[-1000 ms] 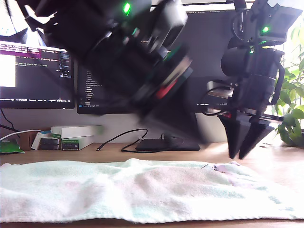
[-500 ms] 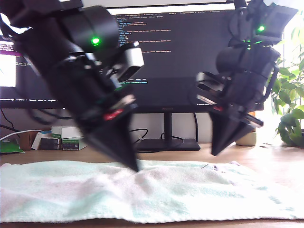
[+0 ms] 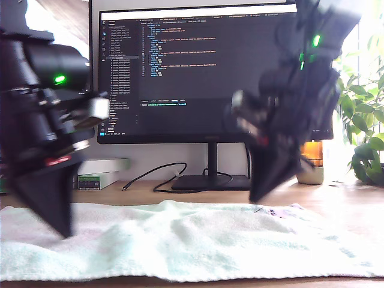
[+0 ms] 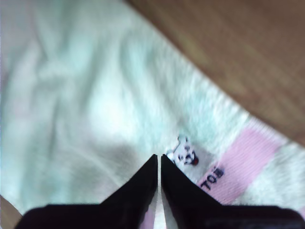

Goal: Fold the tea towel to a neat square and place it to the right

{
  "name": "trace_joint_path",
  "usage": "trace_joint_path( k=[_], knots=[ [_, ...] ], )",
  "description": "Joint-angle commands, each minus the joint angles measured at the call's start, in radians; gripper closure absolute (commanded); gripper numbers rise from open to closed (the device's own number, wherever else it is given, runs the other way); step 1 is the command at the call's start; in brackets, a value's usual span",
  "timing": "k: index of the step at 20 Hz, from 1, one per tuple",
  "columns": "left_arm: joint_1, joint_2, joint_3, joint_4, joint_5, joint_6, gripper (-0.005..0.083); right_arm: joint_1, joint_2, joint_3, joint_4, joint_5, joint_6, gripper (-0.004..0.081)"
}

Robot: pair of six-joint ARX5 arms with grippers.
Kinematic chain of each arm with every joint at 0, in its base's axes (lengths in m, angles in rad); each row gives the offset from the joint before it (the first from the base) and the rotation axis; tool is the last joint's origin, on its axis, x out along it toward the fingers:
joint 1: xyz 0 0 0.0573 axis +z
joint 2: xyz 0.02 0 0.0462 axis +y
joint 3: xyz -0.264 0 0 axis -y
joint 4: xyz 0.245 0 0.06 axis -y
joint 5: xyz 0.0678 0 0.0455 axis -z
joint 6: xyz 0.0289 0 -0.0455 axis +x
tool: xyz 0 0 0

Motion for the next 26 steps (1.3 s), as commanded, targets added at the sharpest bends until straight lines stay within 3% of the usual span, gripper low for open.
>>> trace_joint_path(
  k=[1, 3, 9, 16, 26],
  knots=[
    [0.024, -0.013, -0.015, -0.008, -0.013, -0.027, 0.0793, 0.005, 0.058, 0.001, -0.003, -0.001, -0.011, 0.0783],
    [0.053, -0.013, -0.015, -0.037, -0.018, -0.043, 0.0793, 0.009, 0.077, 0.001, -0.003, 0.000, -0.011, 0.0783],
    [0.109, -0.014, -0.014, -0.127, -0.149, -0.053, 0.0793, 0.010, 0.095, 0.001, -0.005, 0.029, -0.017, 0.0783],
    [0.130, 0.024, -0.015, 0.018, -0.160, -0.024, 0.0794, 0.022, 0.095, 0.001, -0.098, 0.069, -0.009, 0.0783],
    [0.072, 0.124, -0.014, 0.248, -0.135, 0.006, 0.0794, 0.065, 0.087, 0.001, -0.216, 0.113, 0.019, 0.0783]
  ],
)
